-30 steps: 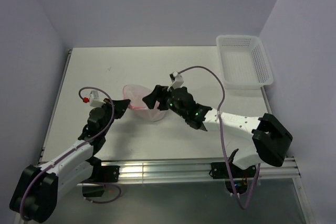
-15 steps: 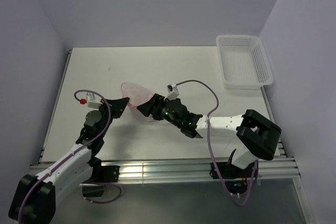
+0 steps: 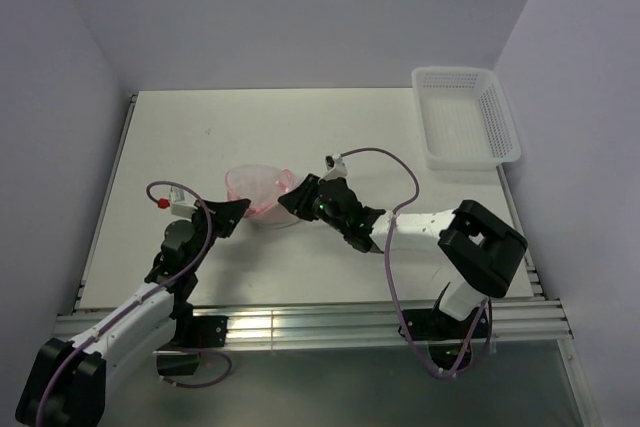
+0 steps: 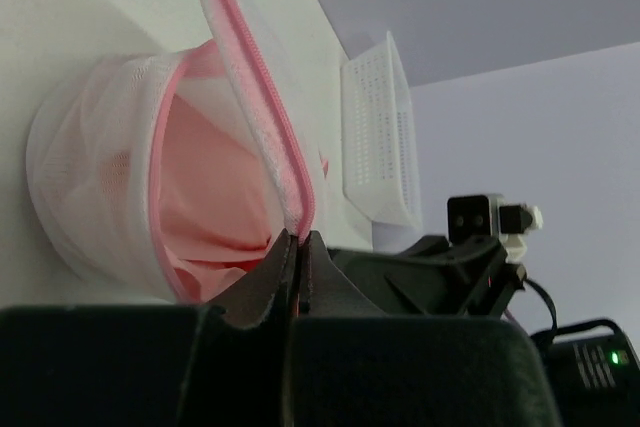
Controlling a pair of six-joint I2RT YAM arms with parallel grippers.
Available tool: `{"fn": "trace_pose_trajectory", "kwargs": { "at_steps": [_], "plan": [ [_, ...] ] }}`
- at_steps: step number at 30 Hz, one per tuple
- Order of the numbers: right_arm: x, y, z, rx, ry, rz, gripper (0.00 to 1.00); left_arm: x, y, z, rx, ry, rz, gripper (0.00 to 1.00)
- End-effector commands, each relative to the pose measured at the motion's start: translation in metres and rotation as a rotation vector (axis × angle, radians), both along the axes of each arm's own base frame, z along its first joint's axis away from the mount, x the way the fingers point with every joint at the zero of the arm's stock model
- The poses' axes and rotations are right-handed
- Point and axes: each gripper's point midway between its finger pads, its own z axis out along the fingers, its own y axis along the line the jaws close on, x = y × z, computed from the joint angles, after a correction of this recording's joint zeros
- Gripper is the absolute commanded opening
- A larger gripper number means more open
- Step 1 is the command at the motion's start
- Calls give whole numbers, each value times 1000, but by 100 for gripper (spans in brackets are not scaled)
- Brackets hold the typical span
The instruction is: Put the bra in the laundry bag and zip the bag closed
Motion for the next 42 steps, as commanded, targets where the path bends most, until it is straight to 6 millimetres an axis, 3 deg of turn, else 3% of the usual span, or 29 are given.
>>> {"fn": "trace_pose_trajectory", "kwargs": {
  "at_steps": [1,4,7,10,12,14,17,23,28,30,31,32,34,35,39,40,42],
  "plan": [
    [32,-10,15,-28,-80,-36,27,-10,-12,-2,-41,6,-72,4],
    [46,-22,23,-94,-128,-24,22,-11,-15,-7,-51,22,-79,4],
    [47,-29,30,-149,-153,-14,31,-7,-19,-3,-59,12,-82,0],
    [34,-29,34,-123,-131,17,63,-2,-24,4,-69,-8,-94,0],
    [24,-32,26,-108,-109,23,79,2,-26,8,-86,-19,-90,0],
    [14,-35,23,-80,-83,17,87,3,-28,10,-102,-22,-94,0],
    [1,-36,24,13,-53,14,85,2,-30,14,-121,-39,-95,0],
    [-27,-1,23,71,16,137,76,1,-31,17,-116,-44,-91,0],
    [-43,7,14,157,99,181,72,-2,-36,13,-108,-32,-104,0],
    [-47,2,11,155,108,180,71,-3,-36,12,-107,-31,-106,0],
    [-43,-6,20,147,59,129,71,-3,-36,11,-104,-27,-107,0],
    [-44,-18,7,91,69,99,70,-4,-36,10,-96,-29,-106,0],
    [-43,-32,20,76,14,63,67,-1,-31,14,-106,-44,-76,0],
    [-45,-38,17,63,10,45,66,0,-30,16,-109,-51,-68,0],
    [-76,-6,22,66,51,197,66,2,-33,24,-129,-71,-75,0],
    [-80,2,6,49,88,218,69,2,-33,25,-133,-74,-80,0],
    [-80,9,7,119,116,241,72,1,-35,24,-134,-65,-88,0]
  ]
}}
